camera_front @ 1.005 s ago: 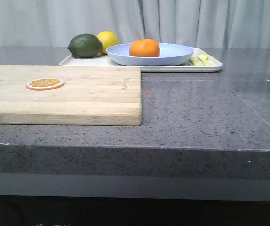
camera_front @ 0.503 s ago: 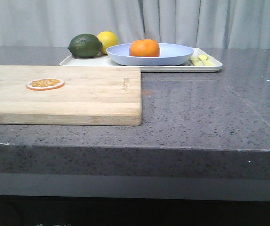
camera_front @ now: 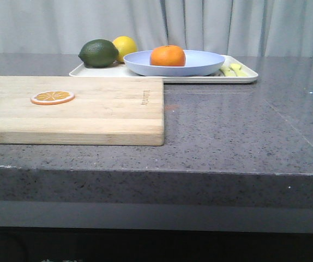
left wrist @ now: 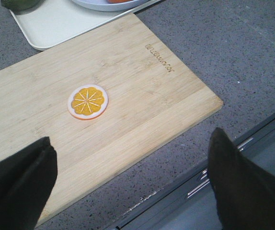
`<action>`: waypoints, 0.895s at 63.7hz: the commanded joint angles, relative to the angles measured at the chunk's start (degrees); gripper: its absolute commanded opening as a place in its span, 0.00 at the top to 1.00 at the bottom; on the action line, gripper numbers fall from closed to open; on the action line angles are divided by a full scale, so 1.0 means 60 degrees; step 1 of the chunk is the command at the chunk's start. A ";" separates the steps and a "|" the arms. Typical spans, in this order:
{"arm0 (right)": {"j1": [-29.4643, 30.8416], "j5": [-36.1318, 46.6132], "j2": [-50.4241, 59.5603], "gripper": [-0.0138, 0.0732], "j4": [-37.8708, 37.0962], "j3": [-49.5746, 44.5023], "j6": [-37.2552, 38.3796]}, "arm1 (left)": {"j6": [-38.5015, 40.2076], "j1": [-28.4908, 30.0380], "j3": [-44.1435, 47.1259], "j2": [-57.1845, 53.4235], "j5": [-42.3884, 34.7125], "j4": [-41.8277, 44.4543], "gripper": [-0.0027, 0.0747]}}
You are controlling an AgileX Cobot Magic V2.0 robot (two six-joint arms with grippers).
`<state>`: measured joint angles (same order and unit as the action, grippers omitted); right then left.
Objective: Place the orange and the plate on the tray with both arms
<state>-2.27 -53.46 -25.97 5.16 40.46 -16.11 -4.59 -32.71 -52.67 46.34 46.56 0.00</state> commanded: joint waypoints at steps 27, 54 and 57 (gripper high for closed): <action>0.0036 0.0562 -0.0022 0.92 0.1057 0.0136 0.0032 | 0.0101 0.0023 -0.0229 -0.0013 -0.0654 0.0000 0.83; 0.0036 0.0623 -0.0022 0.92 0.1136 0.0136 0.0139 | 0.0101 0.0023 -0.0229 -0.0013 -0.0654 0.0000 0.99; 0.0036 0.0623 -0.0022 0.92 0.1136 0.0136 0.0139 | 0.0101 0.0023 -0.0229 -0.0013 -0.0654 0.0000 0.99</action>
<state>-2.27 -53.59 -25.97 11.13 39.93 -15.35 -4.59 -32.71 -52.67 46.34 46.56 0.00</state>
